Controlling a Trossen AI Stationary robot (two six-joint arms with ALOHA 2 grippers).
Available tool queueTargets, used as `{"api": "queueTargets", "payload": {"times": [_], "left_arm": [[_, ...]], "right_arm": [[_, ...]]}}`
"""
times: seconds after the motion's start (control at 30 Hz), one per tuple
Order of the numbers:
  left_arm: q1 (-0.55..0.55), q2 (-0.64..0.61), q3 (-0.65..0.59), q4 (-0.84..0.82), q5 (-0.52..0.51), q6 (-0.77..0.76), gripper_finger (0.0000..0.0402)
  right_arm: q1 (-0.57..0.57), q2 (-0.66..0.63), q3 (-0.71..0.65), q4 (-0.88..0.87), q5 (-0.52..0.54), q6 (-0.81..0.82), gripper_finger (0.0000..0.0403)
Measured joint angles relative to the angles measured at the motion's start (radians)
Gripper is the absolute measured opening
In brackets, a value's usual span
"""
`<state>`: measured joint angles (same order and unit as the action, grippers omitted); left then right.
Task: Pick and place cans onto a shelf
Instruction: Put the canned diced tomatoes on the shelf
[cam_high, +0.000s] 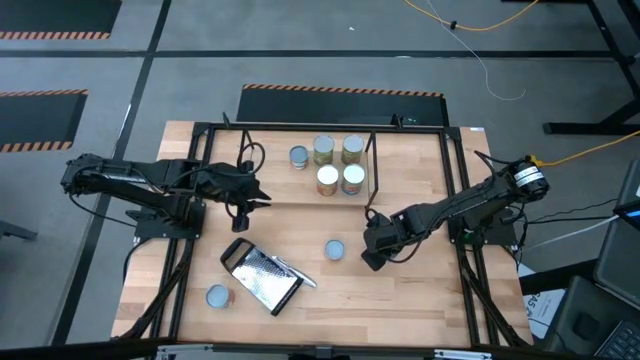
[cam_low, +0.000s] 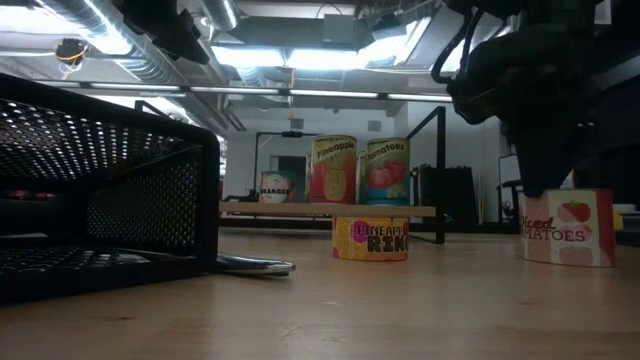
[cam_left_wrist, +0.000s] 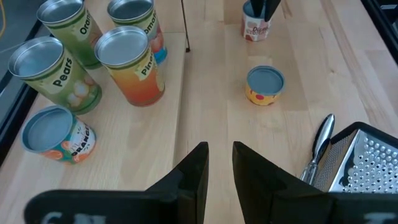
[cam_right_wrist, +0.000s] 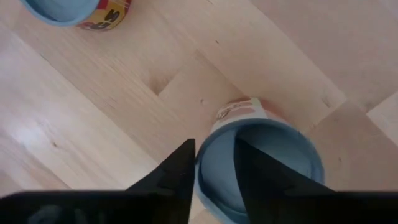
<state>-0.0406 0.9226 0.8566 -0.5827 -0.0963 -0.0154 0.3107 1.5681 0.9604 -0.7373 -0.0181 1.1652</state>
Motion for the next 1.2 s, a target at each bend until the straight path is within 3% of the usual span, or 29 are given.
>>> {"api": "queueTargets", "payload": {"times": [0.33, 0.67, 0.87, 1.2], "left_arm": [[0.000, 0.000, 0.000, 0.000, 0.000, 0.000, 0.0066], [0.000, 0.000, 0.000, 0.000, 0.000, 0.000, 0.0066], [0.000, 0.000, 0.000, 0.000, 0.000, 0.000, 0.0066], [0.000, 0.000, 0.000, 0.000, 0.000, 0.000, 0.0066]], "right_arm": [[0.000, 0.000, -0.001, -0.006, -0.002, -0.031, 0.0013], [0.001, 0.004, 0.028, -0.008, -0.028, -0.146, 0.0005], [0.001, 0.003, 0.180, -0.040, -0.037, -0.300, 0.0006], [-0.068, 0.001, 0.509, -0.101, -0.004, -0.693, 0.0002]]}}
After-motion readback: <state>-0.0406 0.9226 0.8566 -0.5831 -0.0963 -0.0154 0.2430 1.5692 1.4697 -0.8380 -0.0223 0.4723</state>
